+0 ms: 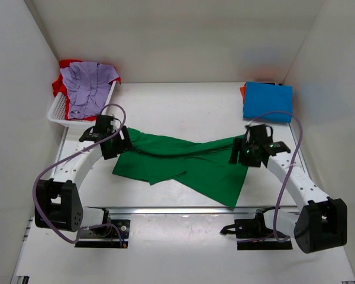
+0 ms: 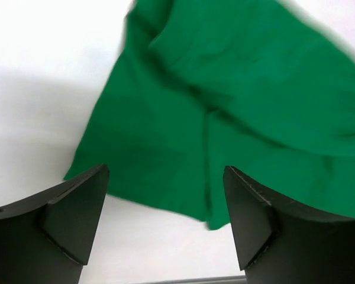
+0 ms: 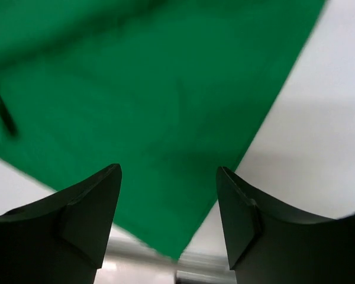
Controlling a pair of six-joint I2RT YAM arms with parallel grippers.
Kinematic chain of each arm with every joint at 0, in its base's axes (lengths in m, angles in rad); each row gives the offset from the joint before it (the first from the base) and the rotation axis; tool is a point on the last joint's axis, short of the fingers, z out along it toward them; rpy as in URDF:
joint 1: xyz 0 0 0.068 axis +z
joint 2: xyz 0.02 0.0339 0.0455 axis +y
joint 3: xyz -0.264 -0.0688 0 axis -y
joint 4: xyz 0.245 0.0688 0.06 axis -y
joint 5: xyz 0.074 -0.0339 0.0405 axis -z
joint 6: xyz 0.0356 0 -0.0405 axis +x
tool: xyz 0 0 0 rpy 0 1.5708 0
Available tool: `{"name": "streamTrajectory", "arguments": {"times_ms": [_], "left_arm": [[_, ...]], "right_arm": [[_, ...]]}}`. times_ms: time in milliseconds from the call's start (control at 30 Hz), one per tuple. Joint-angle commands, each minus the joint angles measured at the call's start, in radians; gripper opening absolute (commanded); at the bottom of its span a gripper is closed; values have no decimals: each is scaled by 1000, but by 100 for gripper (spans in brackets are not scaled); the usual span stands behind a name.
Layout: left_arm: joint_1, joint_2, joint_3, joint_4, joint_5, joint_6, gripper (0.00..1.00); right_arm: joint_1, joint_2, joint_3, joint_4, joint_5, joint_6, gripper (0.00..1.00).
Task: Fold and stack the t-shirts
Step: Flatten out the tshirt
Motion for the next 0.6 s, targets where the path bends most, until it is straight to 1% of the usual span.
{"name": "streamTrajectory", "arguments": {"times_ms": [0,67,200,233,267,333,400,433,467,533,567], "left_arm": [[12,16,-48,-32,-45,31,90],[12,42,-73,-32,-68,38,93],[13,65,-148,-2,-76,33,93],[9,67,-154,6,-73,32,94],[7,77,-177,30,-68,30,93],[3,93,-198,52,-74,12,92],[0,116,-203,61,-71,6,84],[-8,132,-202,67,-67,2,83],[-7,149,-203,67,-62,8,82],[-20,160,-208,71,-61,1,81],[-20,168,-211,86,-54,4,78]], "right_arm": [[121,-70,-101,-91,13,107,64],[178,-91,-153,-93,10,179,65],[267,-124,-271,-85,30,276,66],[295,-125,-284,-91,32,288,66],[332,-115,-275,-96,64,304,69],[353,-82,-267,-116,70,316,71],[373,-40,-277,-123,76,327,72],[399,-6,-267,-131,89,339,75],[416,8,-271,-123,90,350,77],[433,72,-307,-93,58,345,78],[447,89,-307,-73,52,354,79]]}}
